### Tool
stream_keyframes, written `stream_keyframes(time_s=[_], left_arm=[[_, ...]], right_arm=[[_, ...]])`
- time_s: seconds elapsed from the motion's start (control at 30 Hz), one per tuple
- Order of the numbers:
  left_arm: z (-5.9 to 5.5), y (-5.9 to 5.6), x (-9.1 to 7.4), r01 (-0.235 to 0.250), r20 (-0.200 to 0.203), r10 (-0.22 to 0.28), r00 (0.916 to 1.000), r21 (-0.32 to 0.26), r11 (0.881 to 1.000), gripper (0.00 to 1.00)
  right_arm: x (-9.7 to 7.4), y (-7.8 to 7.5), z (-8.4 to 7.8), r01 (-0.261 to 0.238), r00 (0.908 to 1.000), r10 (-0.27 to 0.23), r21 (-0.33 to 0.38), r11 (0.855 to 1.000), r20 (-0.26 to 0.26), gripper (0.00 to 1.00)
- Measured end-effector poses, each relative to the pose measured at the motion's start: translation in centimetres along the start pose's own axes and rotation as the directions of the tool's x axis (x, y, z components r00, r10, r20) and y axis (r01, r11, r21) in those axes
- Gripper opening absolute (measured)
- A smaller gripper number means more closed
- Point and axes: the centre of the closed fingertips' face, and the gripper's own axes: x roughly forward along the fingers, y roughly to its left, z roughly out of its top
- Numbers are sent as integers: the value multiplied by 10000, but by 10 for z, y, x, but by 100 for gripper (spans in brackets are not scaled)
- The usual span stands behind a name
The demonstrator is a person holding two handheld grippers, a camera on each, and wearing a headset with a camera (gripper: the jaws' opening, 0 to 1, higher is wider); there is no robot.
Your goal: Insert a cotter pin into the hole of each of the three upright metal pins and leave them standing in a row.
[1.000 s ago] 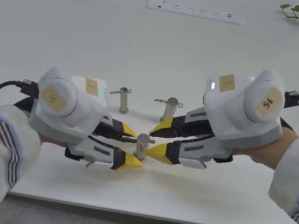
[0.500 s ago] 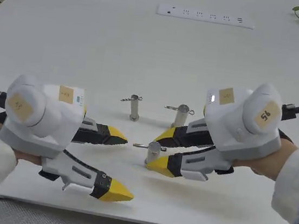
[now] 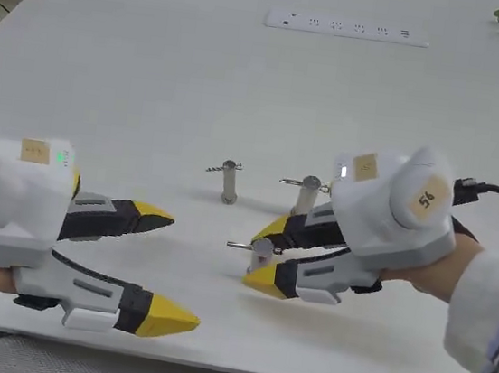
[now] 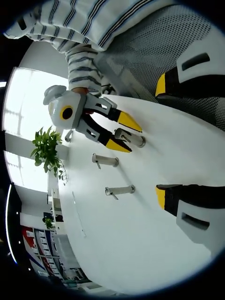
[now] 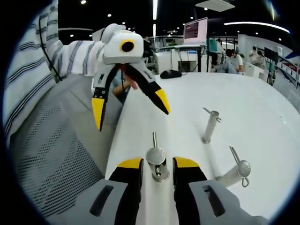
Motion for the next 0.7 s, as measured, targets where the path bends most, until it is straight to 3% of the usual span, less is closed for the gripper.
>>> stream_keyframes(time_s=[0.3,0.7], left_arm=[[-1,8,-13,-596,-57,597,9982,64,9982,80],[-6,7,-21,-766,-263,766,9967,19,9971,86]], right_arm=[[6,0,-4,-73,9999,72,-82,9999,-142,24],[7,0,-8,-77,9999,79,117,9999,-152,18]])
